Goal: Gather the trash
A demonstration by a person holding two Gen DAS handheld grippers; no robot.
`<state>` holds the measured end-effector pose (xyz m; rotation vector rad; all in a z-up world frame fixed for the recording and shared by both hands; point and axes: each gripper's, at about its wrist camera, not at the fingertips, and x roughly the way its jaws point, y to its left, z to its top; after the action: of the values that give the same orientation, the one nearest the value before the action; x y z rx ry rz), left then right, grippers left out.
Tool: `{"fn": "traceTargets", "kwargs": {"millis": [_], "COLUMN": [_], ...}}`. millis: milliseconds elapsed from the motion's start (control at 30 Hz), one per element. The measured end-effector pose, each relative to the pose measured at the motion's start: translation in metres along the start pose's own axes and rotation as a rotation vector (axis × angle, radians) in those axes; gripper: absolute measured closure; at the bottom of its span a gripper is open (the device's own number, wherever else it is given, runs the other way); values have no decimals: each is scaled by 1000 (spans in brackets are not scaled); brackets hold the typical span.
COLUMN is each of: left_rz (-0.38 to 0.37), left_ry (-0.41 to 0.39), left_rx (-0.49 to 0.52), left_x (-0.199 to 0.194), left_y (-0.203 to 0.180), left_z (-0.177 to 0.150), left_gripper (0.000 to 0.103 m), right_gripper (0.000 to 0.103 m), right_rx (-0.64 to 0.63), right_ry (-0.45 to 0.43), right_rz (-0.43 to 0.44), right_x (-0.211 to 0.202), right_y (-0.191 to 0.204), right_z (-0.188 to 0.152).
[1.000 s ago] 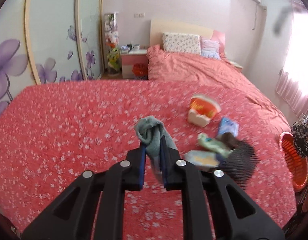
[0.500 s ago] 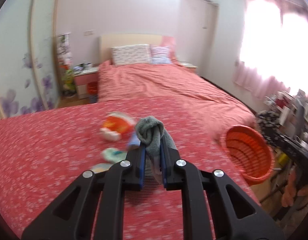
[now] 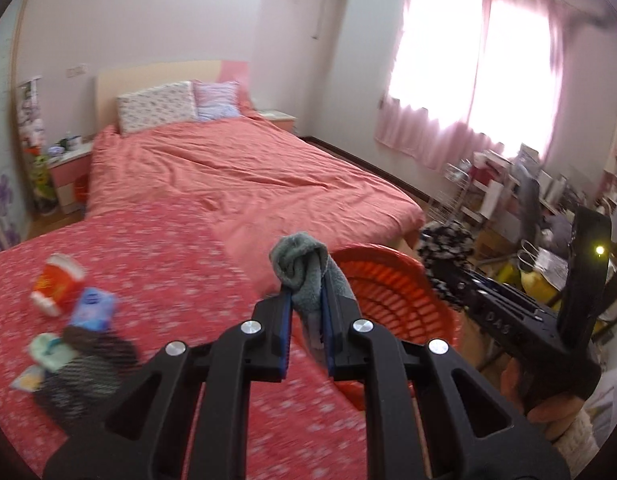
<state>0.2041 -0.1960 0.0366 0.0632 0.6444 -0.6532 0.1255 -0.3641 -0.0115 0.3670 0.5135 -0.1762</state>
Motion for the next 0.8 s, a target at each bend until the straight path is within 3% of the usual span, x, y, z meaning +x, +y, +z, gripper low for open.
{"fn": "traceTargets", "kwargs": {"millis": [167,267,300,333,400,467,800], "left_rz": [-30,-33,-21,-17,2,12,121], "left_ry": [40,61,72,81,93,110,149], "left_rx": [23,28,29,31,33,32,10], "left_x": [40,65,76,81,92,100,80], "left_y": [-23,-33,-36,-37,-38,-35,15], "left_z": [2,5,4,3,1,-1,-24], "left_gripper": [89,85,78,66,57,57,52], "right_gripper": [88,78,68,65,60,58,56], "right_rx": [35,59,66,71,81,87,39], "right_ry": [11,26,35,43,58,69,86], "right_rz": [-18,-40,-45,-45,-51,-60,-81], "right_x": [15,27,32,36,41,44,34], "right_y": [-20,-32,-34,-37,-41,-44,-30], "right_z": [3,5,5,5,2,-2,-9]}}
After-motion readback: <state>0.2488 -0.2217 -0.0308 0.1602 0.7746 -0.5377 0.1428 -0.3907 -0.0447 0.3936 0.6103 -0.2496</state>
